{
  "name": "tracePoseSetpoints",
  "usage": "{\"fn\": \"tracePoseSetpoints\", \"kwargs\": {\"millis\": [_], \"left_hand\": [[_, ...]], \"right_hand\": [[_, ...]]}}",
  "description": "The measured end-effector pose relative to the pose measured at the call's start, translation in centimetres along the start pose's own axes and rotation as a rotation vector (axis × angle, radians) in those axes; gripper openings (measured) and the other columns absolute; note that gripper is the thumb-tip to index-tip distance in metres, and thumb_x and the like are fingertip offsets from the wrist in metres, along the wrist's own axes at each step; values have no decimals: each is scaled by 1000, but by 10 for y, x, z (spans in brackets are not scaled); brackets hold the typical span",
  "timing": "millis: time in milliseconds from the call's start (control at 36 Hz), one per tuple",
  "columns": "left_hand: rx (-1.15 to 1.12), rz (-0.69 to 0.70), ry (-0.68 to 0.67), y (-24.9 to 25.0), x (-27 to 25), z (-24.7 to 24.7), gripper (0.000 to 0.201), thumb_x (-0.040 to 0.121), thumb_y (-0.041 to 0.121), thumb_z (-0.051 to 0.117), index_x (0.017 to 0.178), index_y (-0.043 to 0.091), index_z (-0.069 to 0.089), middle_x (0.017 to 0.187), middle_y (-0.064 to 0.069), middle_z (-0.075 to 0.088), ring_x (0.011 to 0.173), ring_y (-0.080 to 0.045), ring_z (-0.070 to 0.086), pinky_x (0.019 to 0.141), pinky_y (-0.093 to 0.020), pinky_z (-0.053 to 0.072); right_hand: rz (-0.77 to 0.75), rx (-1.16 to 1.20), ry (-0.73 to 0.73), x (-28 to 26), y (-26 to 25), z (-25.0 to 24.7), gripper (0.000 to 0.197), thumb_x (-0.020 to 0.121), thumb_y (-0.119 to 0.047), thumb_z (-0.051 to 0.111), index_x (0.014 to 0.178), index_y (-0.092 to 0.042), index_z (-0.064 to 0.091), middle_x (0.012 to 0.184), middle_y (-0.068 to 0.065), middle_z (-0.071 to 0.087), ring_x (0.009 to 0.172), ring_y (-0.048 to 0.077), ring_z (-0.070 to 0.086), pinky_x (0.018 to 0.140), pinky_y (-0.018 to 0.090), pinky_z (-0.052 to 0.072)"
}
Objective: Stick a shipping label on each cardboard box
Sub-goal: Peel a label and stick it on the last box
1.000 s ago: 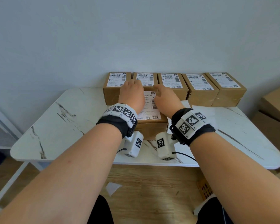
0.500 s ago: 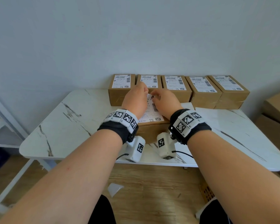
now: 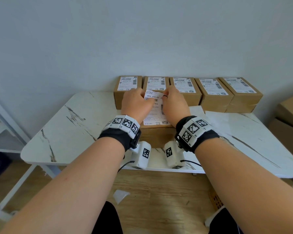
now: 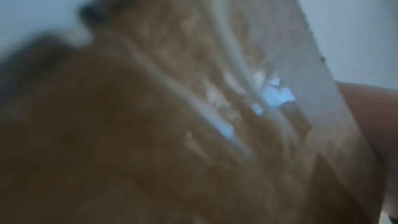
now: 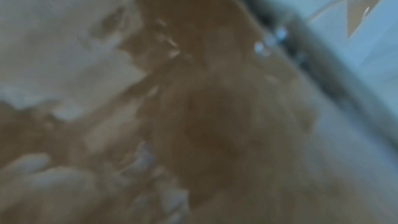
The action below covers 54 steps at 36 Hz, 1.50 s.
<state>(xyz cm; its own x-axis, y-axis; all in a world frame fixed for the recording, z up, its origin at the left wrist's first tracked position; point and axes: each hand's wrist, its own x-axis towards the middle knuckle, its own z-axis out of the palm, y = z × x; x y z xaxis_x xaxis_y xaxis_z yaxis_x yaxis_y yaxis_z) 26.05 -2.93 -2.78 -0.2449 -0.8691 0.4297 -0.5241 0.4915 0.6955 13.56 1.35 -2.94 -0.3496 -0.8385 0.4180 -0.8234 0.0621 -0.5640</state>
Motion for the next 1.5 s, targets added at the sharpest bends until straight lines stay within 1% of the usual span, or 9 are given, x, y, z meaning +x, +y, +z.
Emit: {"fn": "tracePoseSetpoints", "kwargs": {"millis": [222, 444, 722, 889, 1000, 1083, 1194, 1333, 1500], "left_hand": [[15, -3, 4, -4, -8, -4, 30, 86, 19, 58, 68, -5, 58, 65, -6, 61, 62, -24, 58, 56, -33, 47], [12, -3, 13, -11, -13, -4, 16, 92, 25, 58, 87, 13, 68, 92, 2, 65, 84, -13, 60, 67, -21, 43], [105, -39, -13, -13, -11, -2, 17, 94, 24, 58, 92, 11, 68, 98, -3, 63, 87, -18, 60, 74, -27, 48], [-20, -137, 25, -7, -15, -9, 39, 94, 14, 56, 131, 17, 47, 130, -2, 48, 107, -18, 57, 88, -28, 49], [-99, -177, -1, -7, -16, -14, 47, 86, 22, 66, 128, 20, 45, 133, 0, 45, 116, -17, 52, 95, -33, 49], [-154, -243, -160, -4, -16, -17, 70, 83, 18, 72, 143, 20, 35, 145, -2, 35, 125, -19, 46, 93, -28, 46], [-258, -274, -331, -1, -16, -17, 77, 89, 7, 62, 152, 22, 21, 152, 4, 35, 117, -11, 51, 80, -23, 50], [-242, -278, -379, 0, -8, -22, 79, 87, 7, 65, 152, 19, 20, 152, 2, 36, 111, -10, 54, 62, -15, 47], [-95, -256, -402, -4, 6, -24, 81, 85, 23, 72, 150, 14, 25, 149, -2, 39, 130, -19, 46, 99, -29, 41]], "right_hand": [[40, 196, 5, -2, 2, 4, 42, 95, -8, 46, 135, -18, 38, 91, 1, 54, 85, 21, 57, 64, 24, 40], [68, 256, -17, -11, 11, -3, 53, 94, -14, 56, 142, -17, 34, 81, -13, 46, 72, 0, 49, 57, 11, 35], [64, 170, -2, -14, 8, 1, 47, 93, -9, 54, 137, -20, 39, 105, 7, 56, 88, 17, 56, 62, 16, 40], [148, 202, -56, -15, 7, -5, 54, 90, -19, 62, 140, -19, 40, 135, 7, 44, 123, 23, 47, 105, 41, 43], [213, 315, -99, -18, 10, -8, 68, 87, -27, 68, 145, -19, 33, 140, 7, 39, 108, 15, 50, 83, 22, 49], [243, 311, -176, -17, 11, -5, 82, 83, -29, 73, 149, -18, 25, 144, 8, 39, 98, 13, 53, 61, 13, 44], [297, 283, -209, -12, 9, -2, 75, 78, -33, 75, 140, -17, 36, 138, 8, 49, 108, 20, 60, 86, 34, 55], [353, 285, -266, -4, 9, -1, 65, 66, -41, 79, 118, -15, 51, 123, 7, 58, 93, 20, 67, 80, 37, 59], [393, 229, -264, 6, 7, -1, 92, 67, -48, 81, 139, -11, 39, 129, 8, 52, 104, 23, 63, 87, 40, 56]]}}
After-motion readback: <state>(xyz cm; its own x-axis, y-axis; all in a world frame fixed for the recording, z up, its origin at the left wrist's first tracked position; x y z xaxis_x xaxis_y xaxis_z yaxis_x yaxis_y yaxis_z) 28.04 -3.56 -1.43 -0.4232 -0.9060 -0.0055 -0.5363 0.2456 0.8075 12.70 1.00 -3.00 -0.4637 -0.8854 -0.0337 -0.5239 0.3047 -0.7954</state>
